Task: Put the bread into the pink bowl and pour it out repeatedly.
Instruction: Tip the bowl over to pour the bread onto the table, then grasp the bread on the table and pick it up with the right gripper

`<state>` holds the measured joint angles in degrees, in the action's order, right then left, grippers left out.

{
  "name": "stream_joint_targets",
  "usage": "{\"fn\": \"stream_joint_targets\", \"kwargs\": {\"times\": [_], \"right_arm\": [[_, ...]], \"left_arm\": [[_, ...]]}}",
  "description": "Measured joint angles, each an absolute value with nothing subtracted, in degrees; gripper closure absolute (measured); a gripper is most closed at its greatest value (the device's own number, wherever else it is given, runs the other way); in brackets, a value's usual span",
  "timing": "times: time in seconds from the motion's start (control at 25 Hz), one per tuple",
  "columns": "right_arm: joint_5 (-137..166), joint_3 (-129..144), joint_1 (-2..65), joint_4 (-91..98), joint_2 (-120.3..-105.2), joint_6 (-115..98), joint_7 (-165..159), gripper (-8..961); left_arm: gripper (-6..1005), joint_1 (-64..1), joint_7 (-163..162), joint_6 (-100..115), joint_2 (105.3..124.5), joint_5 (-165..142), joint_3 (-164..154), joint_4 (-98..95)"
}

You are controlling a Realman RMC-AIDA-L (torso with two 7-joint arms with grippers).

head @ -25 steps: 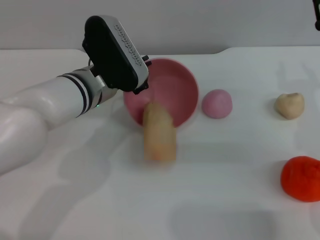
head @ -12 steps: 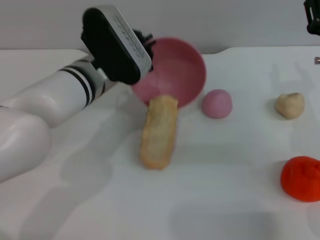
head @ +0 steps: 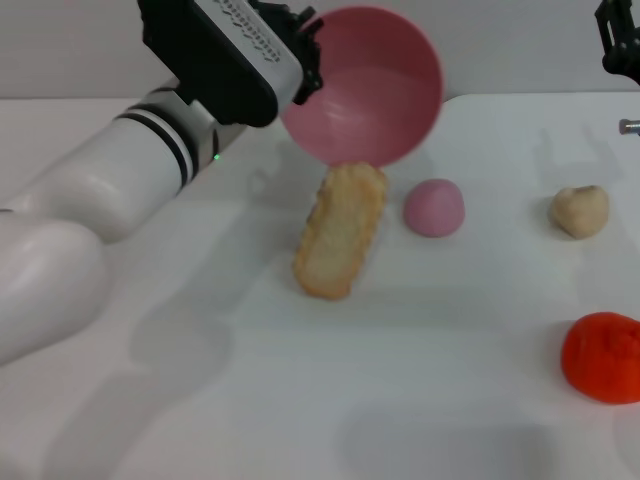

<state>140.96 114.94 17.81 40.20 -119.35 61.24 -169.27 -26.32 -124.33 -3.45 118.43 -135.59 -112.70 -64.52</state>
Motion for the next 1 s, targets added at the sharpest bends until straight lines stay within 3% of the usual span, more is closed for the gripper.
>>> {"fn": "stream_joint_targets", "kwargs": {"times": [1.0], "right_arm": [[140.77,115.2,19.81,40.17,-119.0,54.92,-169.27,369]], "left_arm": [[954,-25.61,-127.84,-3.78,118.5,-131.02,-118.85,-69.29]]}}
